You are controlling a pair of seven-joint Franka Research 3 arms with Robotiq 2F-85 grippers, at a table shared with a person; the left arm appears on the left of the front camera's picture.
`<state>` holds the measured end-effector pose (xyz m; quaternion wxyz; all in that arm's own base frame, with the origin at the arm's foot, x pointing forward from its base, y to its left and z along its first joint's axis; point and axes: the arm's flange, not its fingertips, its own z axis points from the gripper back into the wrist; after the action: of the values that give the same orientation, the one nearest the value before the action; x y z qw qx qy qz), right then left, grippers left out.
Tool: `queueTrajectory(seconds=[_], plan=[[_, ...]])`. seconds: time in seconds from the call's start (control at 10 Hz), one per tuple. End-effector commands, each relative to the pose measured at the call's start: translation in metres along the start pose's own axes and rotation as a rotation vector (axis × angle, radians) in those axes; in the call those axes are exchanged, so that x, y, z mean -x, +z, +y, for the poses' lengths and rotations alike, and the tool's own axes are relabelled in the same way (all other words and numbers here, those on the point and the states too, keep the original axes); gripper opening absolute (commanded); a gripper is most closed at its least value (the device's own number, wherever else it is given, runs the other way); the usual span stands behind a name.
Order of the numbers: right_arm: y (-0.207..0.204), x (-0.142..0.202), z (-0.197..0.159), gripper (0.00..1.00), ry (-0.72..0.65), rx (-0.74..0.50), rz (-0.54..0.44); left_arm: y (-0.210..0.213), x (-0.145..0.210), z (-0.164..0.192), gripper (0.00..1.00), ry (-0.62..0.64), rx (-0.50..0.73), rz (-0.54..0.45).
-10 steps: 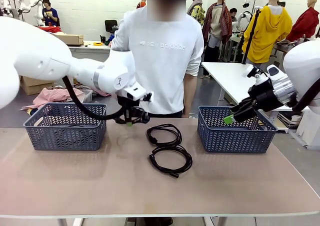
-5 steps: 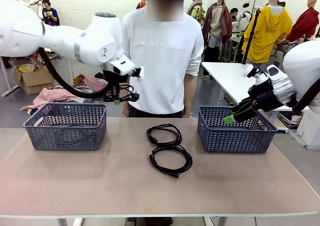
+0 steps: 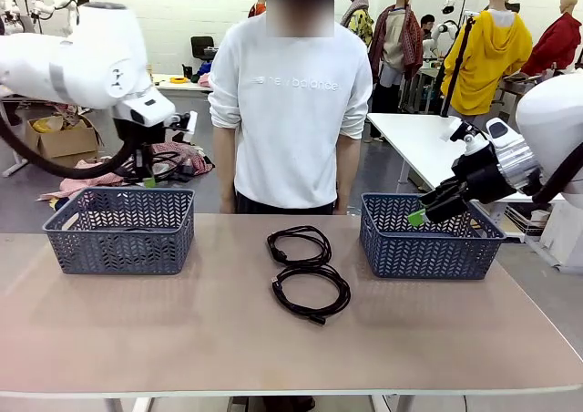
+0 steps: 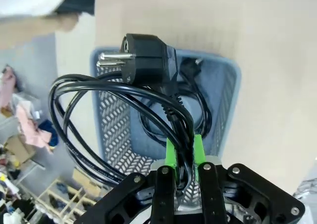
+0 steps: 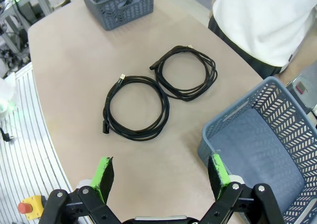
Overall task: Organize the cables according to human instructions.
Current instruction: Pick up a bundle of cables and place it in the basket indicated by the human.
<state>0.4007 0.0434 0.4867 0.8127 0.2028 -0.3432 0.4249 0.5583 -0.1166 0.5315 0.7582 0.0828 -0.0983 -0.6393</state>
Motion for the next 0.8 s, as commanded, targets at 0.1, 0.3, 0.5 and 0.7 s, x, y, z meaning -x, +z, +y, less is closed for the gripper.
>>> queueTrajectory(seconds=[0.1, 0.3, 0.5, 0.7], plan=[[-0.002, 0.0, -0.003, 1.0, 0.02, -0.01, -0.03, -0.027, 0.027, 0.002, 0.0, 0.043, 0.014, -0.017], [-0.002, 0.0, -0.003, 1.0, 0.02, -0.01, -0.03, -0.045, 0.033, 0.007, 0.0, 0.074, 0.013, 0.0], [-0.002, 0.0, -0.003, 1.0, 0.02, -0.01, -0.03, -0.06, 0.035, 0.008, 0.0, 0.093, 0.032, 0.016], [-0.002, 0.0, -0.003, 1.0, 0.02, -0.01, -0.03, -0.072, 0.038, 0.012, 0.0, 0.127, 0.018, 0.018]])
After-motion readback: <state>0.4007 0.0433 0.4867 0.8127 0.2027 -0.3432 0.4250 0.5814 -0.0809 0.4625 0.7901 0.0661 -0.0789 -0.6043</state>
